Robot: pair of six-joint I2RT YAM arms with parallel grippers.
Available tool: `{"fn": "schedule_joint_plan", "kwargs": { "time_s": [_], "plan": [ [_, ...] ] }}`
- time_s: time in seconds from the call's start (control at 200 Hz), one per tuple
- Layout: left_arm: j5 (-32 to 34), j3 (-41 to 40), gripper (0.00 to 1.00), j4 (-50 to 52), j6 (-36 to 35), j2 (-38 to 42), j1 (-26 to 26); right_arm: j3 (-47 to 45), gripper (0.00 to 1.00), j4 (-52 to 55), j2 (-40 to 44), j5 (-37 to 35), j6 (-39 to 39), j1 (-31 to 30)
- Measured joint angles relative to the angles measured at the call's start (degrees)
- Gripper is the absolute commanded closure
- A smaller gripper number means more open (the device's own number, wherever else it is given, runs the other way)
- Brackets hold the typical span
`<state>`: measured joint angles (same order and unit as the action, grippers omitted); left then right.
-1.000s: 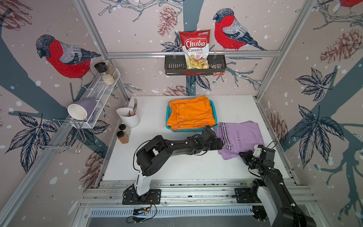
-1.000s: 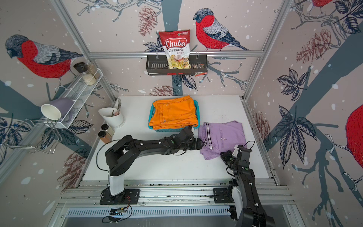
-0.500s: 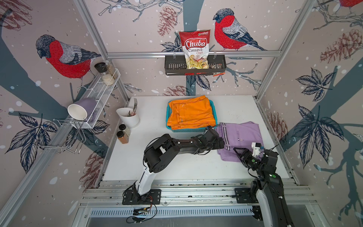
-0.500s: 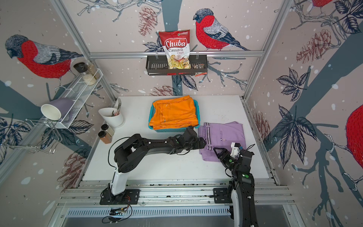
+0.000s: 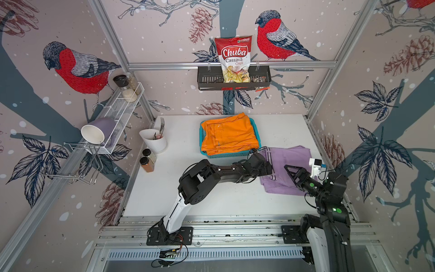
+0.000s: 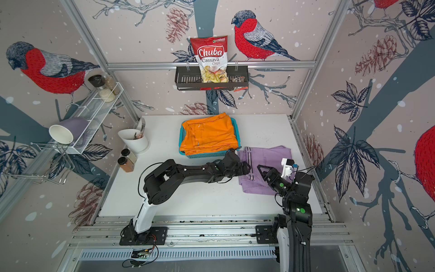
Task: Put the folded long pants in the basket
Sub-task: Move the long pant to the center of the board.
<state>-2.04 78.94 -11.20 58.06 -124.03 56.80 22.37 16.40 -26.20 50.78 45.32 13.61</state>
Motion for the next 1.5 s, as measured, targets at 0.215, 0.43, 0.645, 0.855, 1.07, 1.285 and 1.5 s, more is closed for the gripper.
{"fn": "schedule_joint_plan", "kwargs": {
  "time_s": [0.215,0.43,0.645,0.855,1.07,1.285,1.5],
  "plan": [
    [0.5,2.3,0.19,-3.6,1.5,-3.3,0.0,5.6,0.2,-4.6,-13.2,-4.3,-0.2,2.4],
    [1.9,0.2,0.73,-7.2,4.0,-4.2,0.0,12.8,0.15,-6.8,-22.1,-14.9,-5.1,10.3],
    [2.1,-3.2,1.0,-8.7,6.4,-3.4,0.1,9.8,0.22,-7.3,-27.2,-13.7,-9.1,22.4],
    [3.7,-14.3,1.0,-11.9,8.0,3.4,1.2,7.2,0.28,-8.0,-36.4,-10.6,-9.4,25.6],
    [6.4,-22.7,1.0,-8.4,9.0,11.4,1.3,4.5,0.22,-9.9,-46.0,-6.3,-9.6,25.4],
    [10.0,-28.1,1.0,-2.2,9.2,17.9,-0.6,3.4,0.14,-10.5,-44.4,-8.2,-9.5,19.2],
    [9.4,-33.8,1.0,-5.2,8.8,21.0,-4.4,1.5,0.14,-13.4,-44.2,-16.1,-9.0,8.3]
  ]
}}
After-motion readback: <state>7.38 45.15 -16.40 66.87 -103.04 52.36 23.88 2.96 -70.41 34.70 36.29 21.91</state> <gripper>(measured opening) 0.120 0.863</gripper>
